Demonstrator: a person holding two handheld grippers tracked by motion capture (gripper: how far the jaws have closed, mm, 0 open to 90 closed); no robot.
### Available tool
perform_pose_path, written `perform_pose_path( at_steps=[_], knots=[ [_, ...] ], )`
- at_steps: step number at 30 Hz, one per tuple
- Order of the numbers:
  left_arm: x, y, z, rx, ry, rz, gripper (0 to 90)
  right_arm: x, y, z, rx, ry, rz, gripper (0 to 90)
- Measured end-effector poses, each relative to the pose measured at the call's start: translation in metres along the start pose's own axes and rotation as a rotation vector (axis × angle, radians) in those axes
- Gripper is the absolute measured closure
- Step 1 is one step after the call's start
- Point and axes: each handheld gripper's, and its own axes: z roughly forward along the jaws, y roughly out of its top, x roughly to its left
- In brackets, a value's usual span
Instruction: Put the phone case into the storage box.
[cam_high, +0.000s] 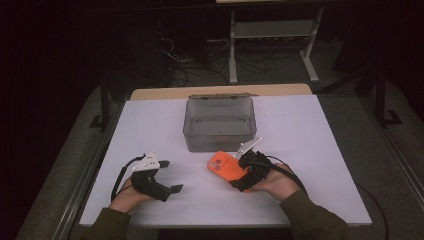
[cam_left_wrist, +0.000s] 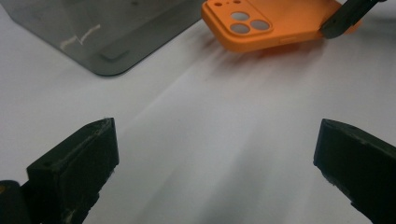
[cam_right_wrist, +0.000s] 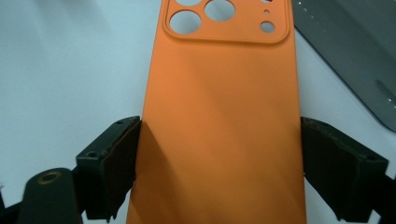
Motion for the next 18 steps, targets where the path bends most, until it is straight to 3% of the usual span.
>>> perform_pose_path(
  at_steps=[12,18],
  knots=[
    [0.0,0.0,0.0,0.003,0.006,0.004,0.0,-0.014,-0.016,-0.021,-0.032,0.016,-0.003,15.2],
    [0.0,0.0,0.0,0.003,0.006,0.009,0.0,-0.02,-0.015,-0.03,-0.055,0.026,0.0,15.3]
  ],
)
